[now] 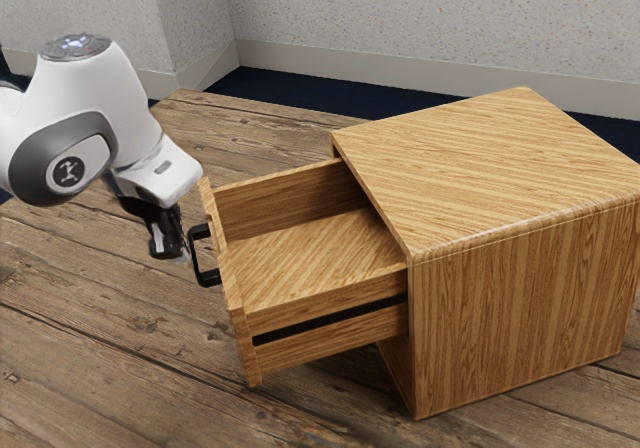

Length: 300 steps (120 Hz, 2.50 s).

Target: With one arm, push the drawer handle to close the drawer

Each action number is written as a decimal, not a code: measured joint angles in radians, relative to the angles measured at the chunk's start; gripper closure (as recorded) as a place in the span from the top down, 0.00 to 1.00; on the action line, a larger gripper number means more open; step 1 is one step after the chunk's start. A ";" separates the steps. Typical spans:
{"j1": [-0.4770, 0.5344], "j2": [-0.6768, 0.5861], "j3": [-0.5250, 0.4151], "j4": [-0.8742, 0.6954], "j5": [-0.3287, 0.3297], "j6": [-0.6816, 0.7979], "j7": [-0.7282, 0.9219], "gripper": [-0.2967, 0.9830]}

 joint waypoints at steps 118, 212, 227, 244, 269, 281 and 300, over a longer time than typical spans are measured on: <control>-0.009 0.103 -0.094 0.019 -0.137 0.211 0.105 0.16; -0.010 0.346 -0.169 0.252 -0.092 0.213 0.058 0.16; -0.011 0.376 -0.173 0.281 -0.077 0.213 0.047 0.15; -0.019 0.416 -0.174 0.315 -0.061 0.213 0.035 0.15; -0.034 0.463 -0.175 0.360 -0.034 0.213 0.020 0.15; -0.035 0.479 -0.176 0.378 -0.024 0.213 0.015 0.16; -0.040 0.503 -0.182 0.400 -0.010 0.213 0.006 0.16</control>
